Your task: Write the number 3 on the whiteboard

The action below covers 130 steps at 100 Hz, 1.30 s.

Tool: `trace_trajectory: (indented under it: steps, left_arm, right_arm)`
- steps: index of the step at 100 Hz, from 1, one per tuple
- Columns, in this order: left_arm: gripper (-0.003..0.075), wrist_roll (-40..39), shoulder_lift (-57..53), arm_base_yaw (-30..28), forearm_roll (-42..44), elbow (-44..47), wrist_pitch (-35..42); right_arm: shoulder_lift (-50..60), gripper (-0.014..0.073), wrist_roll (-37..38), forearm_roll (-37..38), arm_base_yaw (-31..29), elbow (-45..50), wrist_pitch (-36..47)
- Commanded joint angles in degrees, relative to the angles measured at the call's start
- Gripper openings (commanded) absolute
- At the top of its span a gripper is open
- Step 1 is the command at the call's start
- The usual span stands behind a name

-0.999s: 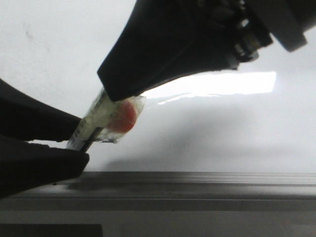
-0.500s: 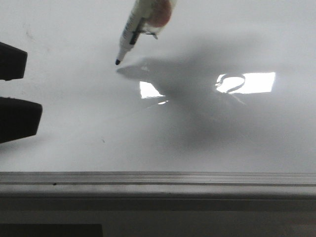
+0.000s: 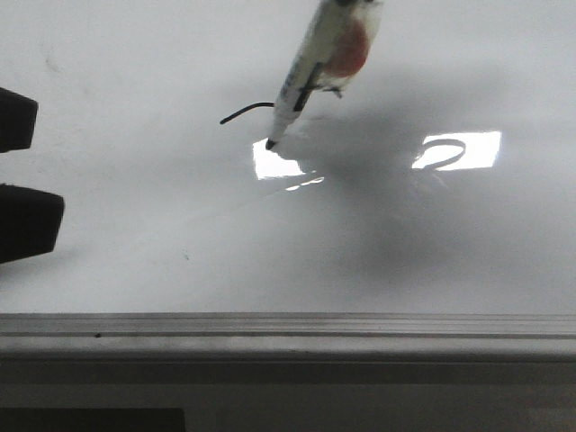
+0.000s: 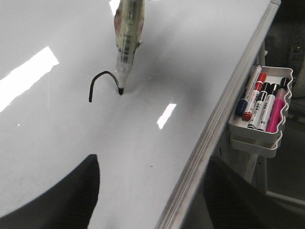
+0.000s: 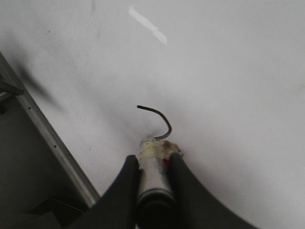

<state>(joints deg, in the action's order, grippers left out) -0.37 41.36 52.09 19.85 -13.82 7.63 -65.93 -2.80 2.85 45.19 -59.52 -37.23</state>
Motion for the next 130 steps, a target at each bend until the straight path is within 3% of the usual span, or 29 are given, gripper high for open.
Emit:
trace_trajectory:
  steps: [1,25,46,57,72,101,110,127,130]
  left_arm:
    - [0.0437,-0.3,-0.3,0.0,-0.9,-1.7,3.5]
    - [0.0437,-0.3,-0.3,0.0,-0.9,-1.7,3.5]
    - [0.0435,-0.3,0.0,0.0,-0.9,-1.7,6.4]
    - [0.0393,-0.3,1.8,0.0,-0.9,-1.7,9.0]
    - [0.0349,-0.3,5.3,0.0,-2.5,-1.7,10.8]
    - [0.0336,-0.3,10.3,0.0,-8.8,-1.7,13.5]
    - [0.0264,-0.3,10.4,0.0,-8.8,-1.7,13.5]
    - [-0.0023,-0.3,10.4,0.0,-8.5,-1.7,14.0]
    - [-0.0018,-0.3,10.4,0.0,-8.1,-1.7,14.0]
  right_arm:
    - [-0.4,-0.0063,-0.3,1.6,-0.1,-0.6,2.0]
    - [2.0,-0.0063,-0.3,1.0,0.0,-0.1,-4.2]
    - [-2.9,-0.0063,-0.3,-2.2,2.1,2.2,4.1]
    - [-3.7,-0.0063,-0.3,-2.9,4.9,1.4,6.8]
    - [-3.7,-0.0063,-0.3,-3.3,9.5,-0.9,5.7]
    - [-3.7,-0.0063,-0.3,-4.1,16.0,-2.3,6.8]
    - [-3.8,-0.0064,-0.3,-4.2,16.1,-2.3,6.8]
    - [-3.8,-0.0064,-0.3,-5.5,16.1,-2.3,6.7]
    - [-3.8,-0.0064,-0.3,-5.6,16.1,-2.3,6.7]
